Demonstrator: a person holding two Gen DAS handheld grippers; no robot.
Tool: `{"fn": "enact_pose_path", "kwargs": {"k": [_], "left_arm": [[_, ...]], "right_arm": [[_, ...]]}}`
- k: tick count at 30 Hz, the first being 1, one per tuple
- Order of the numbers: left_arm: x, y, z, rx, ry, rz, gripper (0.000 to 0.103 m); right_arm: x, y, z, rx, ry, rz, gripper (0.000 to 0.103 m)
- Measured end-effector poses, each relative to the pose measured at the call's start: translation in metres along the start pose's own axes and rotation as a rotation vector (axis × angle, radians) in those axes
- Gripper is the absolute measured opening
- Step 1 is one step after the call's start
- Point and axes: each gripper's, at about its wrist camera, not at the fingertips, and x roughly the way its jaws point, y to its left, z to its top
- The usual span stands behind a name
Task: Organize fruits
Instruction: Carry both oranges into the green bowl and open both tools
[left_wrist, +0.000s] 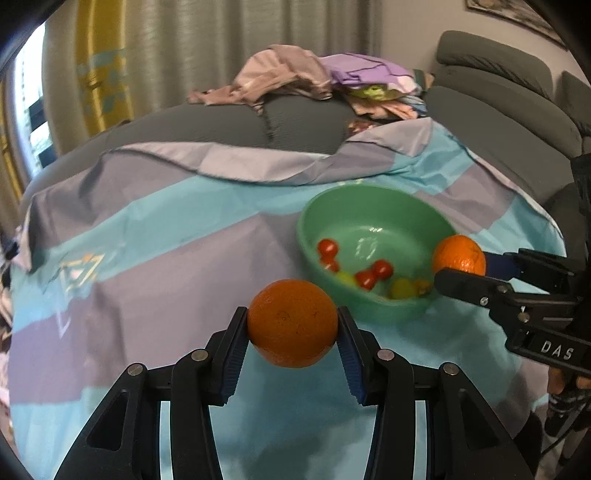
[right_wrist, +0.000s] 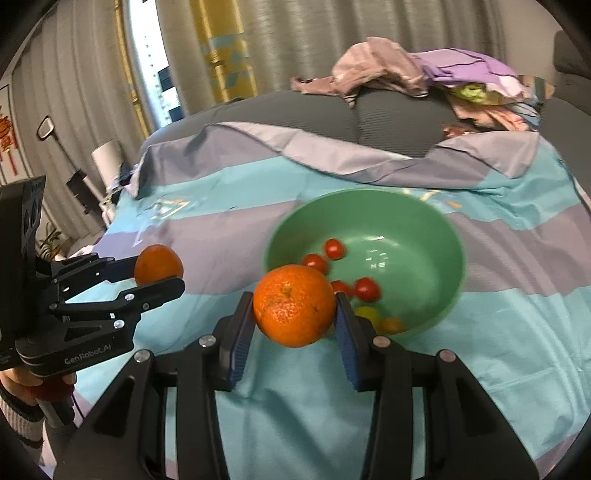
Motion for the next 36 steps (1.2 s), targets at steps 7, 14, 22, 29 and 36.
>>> {"fn": "enact_pose_path", "kwargs": {"k": [7, 14, 22, 29, 36], "left_arm": [[0.031, -0.027, 0.026, 0.043, -0.009, -0.057, 0.047], [0.070, -0.040, 0.038, 0.030, 0.038, -0.072, 0.047], [0.093, -0.047, 0.033, 0.062, 0.103, -0.037, 0.047], [0.088, -0.050, 0.038, 0.085, 0.086, -0.015, 0.047], [0.063, -0.047, 0.044, 0.080, 0.055, 0.029, 0.065]], "right_arm": [[0.010, -0.035, 0.007, 0.032, -0.007, -0.066, 0.043], [0.033, -0.050, 0.011, 0.015, 0.038, -0.096, 0.043], [0.050, -0.056, 0.009, -0.006, 0.083, -0.109, 0.044], [0.044, -0.057, 0.011, 0.004, 0.071, -0.115, 0.043], [0.019, -0.048, 0.016, -0.005, 0.035, -0.114, 0.064]]}}
